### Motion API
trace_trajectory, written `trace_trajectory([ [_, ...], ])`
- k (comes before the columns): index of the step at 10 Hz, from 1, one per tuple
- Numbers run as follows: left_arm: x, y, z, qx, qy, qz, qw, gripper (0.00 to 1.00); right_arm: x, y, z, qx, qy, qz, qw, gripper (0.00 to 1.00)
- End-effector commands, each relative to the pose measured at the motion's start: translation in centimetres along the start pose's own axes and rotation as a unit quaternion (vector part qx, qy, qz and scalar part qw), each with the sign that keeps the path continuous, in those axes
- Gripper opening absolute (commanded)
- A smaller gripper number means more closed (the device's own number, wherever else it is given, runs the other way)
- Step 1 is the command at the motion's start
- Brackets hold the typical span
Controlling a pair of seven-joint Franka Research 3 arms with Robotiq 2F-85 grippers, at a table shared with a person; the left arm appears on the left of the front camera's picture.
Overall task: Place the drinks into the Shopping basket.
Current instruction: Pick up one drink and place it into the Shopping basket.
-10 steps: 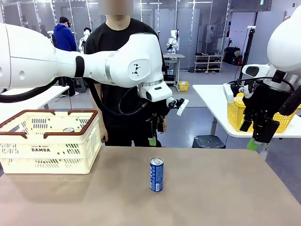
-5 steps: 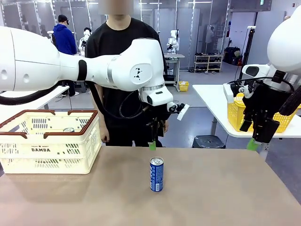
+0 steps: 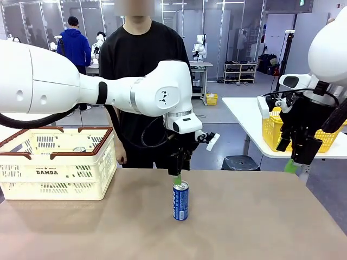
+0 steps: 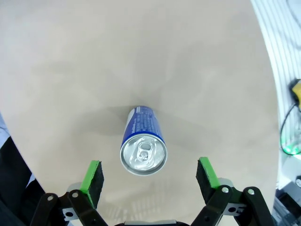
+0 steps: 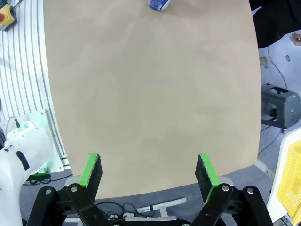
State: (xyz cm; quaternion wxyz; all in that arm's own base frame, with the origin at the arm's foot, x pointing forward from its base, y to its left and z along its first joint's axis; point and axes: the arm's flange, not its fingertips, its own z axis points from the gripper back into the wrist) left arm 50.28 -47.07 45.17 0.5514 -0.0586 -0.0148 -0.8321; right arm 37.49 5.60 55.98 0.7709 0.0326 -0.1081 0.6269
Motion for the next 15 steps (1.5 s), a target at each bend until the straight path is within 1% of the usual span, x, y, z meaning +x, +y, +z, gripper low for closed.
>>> trace_trajectory([
  [1, -0.2, -0.6, -1.0, -0.012, -0.011, 0.02, 1.0, 1.0, 0.0, -0.1, 0.2, 0.001, 0.006, 0.002, 1.0, 1.0],
  [4, -0.5, -0.2, -3.2, -0.025, -0.017, 0.033, 0.999, 1.0, 0.0, -0.1, 0.2, 0.001, 0.006, 0.002, 1.0, 1.0],
  [5, -0.8, -0.1, -3.9, -0.021, -0.009, 0.045, 0.999, 1.0, 0.0, -0.1, 0.2, 0.001, 0.006, 0.002, 1.0, 1.0],
  [8, -1.6, 0.4, -5.9, -0.022, -0.008, 0.068, 0.997, 1.0, 0.0, -0.1, 0.2, 0.001, 0.006, 0.002, 1.0, 1.0],
  [10, -2.1, 0.7, -7.1, -0.026, -0.018, 0.073, 0.997, 1.0, 0.0, -0.1, 0.2, 0.001, 0.006, 0.002, 1.0, 1.0],
  [15, -2.3, 0.4, -7.8, -0.02, -0.024, 0.089, 0.996, 1.0, 0.0, -0.1, 0.2, 0.001, 0.006, 0.002, 1.0, 1.0],
])
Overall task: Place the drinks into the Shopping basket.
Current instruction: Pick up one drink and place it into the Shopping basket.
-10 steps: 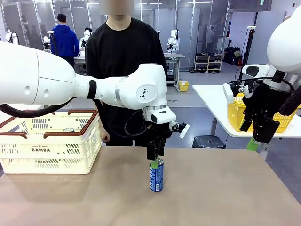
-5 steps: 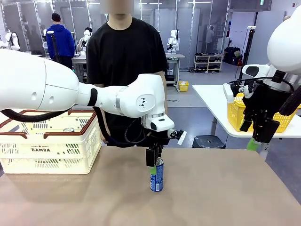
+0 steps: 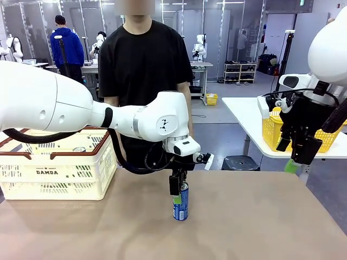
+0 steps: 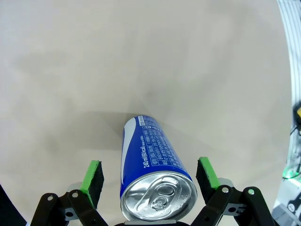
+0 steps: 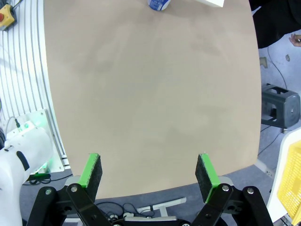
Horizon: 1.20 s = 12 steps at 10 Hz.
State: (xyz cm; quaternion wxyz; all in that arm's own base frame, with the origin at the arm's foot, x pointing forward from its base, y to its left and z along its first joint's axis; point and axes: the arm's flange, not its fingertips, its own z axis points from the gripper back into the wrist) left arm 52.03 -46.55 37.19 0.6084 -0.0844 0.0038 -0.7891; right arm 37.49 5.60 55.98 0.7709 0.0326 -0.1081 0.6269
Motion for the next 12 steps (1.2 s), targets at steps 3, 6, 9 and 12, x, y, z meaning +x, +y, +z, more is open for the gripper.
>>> trace_trajectory([
  [3, -0.7, -1.3, -0.3, 0.014, -0.007, 0.013, 1.0, 0.82, 0.0, -0.1, 0.2, 0.001, 0.006, 0.002, 1.0, 1.0],
  [6, -0.7, -1.3, -0.2, 0.003, -0.016, 0.012, 1.0, 0.53, 0.0, -0.1, 0.2, 0.001, 0.006, 0.002, 1.0, 1.0],
  [9, -0.7, -1.4, 0.5, 0.008, -0.02, 0.008, 1.0, 0.43, 0.0, -0.1, 0.2, 0.001, 0.006, 0.002, 1.0, 1.0],
  [12, -0.1, -0.1, 0.2, 0.005, -0.005, 0.005, 1.0, 0.14, 0.0, -0.1, 0.2, 0.001, 0.006, 0.002, 1.0, 1.0],
])
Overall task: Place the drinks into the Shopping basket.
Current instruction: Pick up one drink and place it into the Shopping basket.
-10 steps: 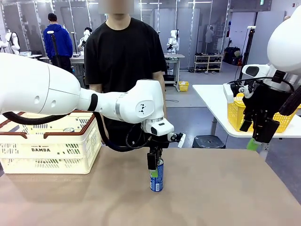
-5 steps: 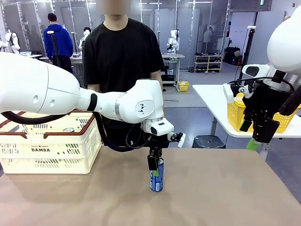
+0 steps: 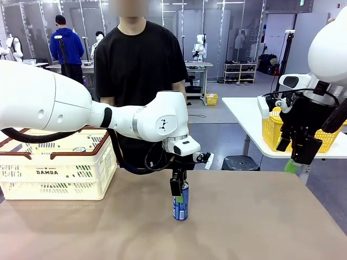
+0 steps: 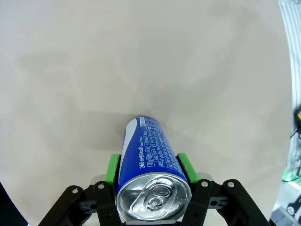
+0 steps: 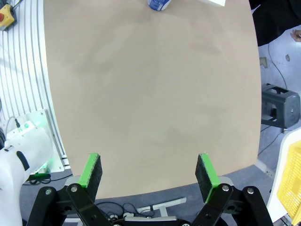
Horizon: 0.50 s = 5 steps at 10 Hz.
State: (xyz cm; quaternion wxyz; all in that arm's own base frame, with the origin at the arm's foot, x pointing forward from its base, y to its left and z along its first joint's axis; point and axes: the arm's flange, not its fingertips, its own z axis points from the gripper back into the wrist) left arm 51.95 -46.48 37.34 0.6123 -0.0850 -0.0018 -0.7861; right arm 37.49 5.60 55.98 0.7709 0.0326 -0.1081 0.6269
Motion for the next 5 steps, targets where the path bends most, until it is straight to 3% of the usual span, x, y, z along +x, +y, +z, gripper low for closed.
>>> trace_trajectory([
  [1, 0.0, 0.0, 0.0, 0.0, 0.0, 0.001, 1.0, 0.14, 0.0, -0.1, 0.2, 0.001, 0.006, 0.002, 1.0, 1.0],
  [3, 0.0, 0.0, 0.0, 0.0, 0.0, 0.001, 1.0, 0.14, 0.0, -0.1, 0.2, 0.001, 0.006, 0.002, 1.0, 1.0],
  [4, 0.0, 0.0, 0.0, 0.0, 0.0, 0.0, 1.0, 0.58, 0.0, -0.1, 0.2, 0.001, 0.006, 0.002, 1.0, 1.0],
  [5, 0.1, -0.4, 1.0, 0.016, 0.003, -0.004, 1.0, 0.58, 0.0, -0.1, 0.2, 0.001, 0.006, 0.002, 1.0, 1.0],
])
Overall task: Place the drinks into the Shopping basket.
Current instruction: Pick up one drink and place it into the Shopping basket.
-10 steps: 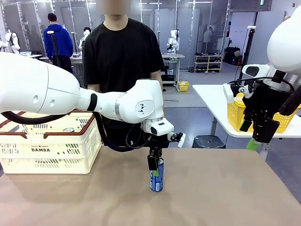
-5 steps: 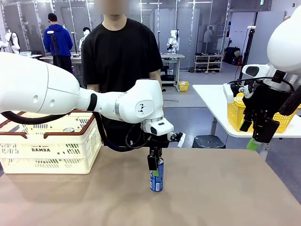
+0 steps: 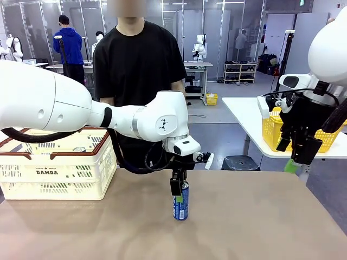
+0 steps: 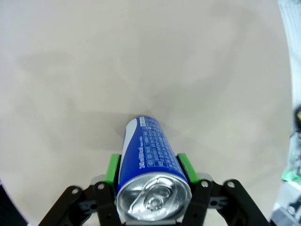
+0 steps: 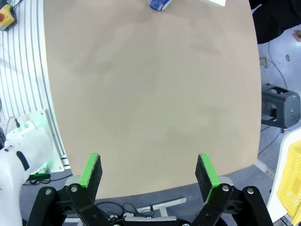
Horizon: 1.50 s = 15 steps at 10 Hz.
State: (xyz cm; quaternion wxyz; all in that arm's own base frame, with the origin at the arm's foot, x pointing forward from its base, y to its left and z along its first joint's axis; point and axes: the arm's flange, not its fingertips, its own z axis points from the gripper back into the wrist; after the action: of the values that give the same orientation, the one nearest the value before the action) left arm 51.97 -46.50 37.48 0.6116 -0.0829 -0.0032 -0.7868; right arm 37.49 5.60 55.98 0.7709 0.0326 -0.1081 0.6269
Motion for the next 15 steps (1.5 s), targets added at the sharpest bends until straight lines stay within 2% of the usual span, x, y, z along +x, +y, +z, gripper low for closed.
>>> trace_trajectory([
  [1, -0.7, -1.3, 2.7, 0.038, 0.002, -0.007, 0.999, 0.58, 0.0, -0.1, 0.2, 0.001, 0.006, 0.002, 1.0, 1.0],
  [2, -1.7, -2.1, 4.6, 0.046, -0.004, -0.014, 0.999, 0.58, 0.0, -0.1, 0.2, 0.001, 0.006, 0.002, 1.0, 1.0],
  [6, -6.0, -5.1, 14.6, 0.064, 0.037, -0.03, 0.997, 0.58, 0.0, -0.1, 0.2, 0.001, 0.006, 0.002, 1.0, 1.0],
  [9, -11.5, -7.9, 20.8, 0.098, 0.023, -0.004, 0.995, 0.58, 0.0, -0.1, 0.2, 0.001, 0.006, 0.002, 1.0, 1.0],
  [11, -15.3, -9.0, 23.2, 0.121, 0.046, 0.03, 0.991, 0.58, 0.0, -0.1, 0.2, 0.001, 0.006, 0.002, 1.0, 1.0],
  [12, -17.1, -9.3, 24.0, 0.124, 0.035, 0.023, 0.991, 0.58, 0.0, -0.1, 0.2, 0.001, 0.006, 0.002, 1.0, 1.0],
  [15, -22.6, -10.5, 25.2, 0.146, 0.031, 0.061, 0.987, 0.58, 0.0, -0.1, 0.2, 0.001, 0.006, 0.002, 1.0, 1.0],
])
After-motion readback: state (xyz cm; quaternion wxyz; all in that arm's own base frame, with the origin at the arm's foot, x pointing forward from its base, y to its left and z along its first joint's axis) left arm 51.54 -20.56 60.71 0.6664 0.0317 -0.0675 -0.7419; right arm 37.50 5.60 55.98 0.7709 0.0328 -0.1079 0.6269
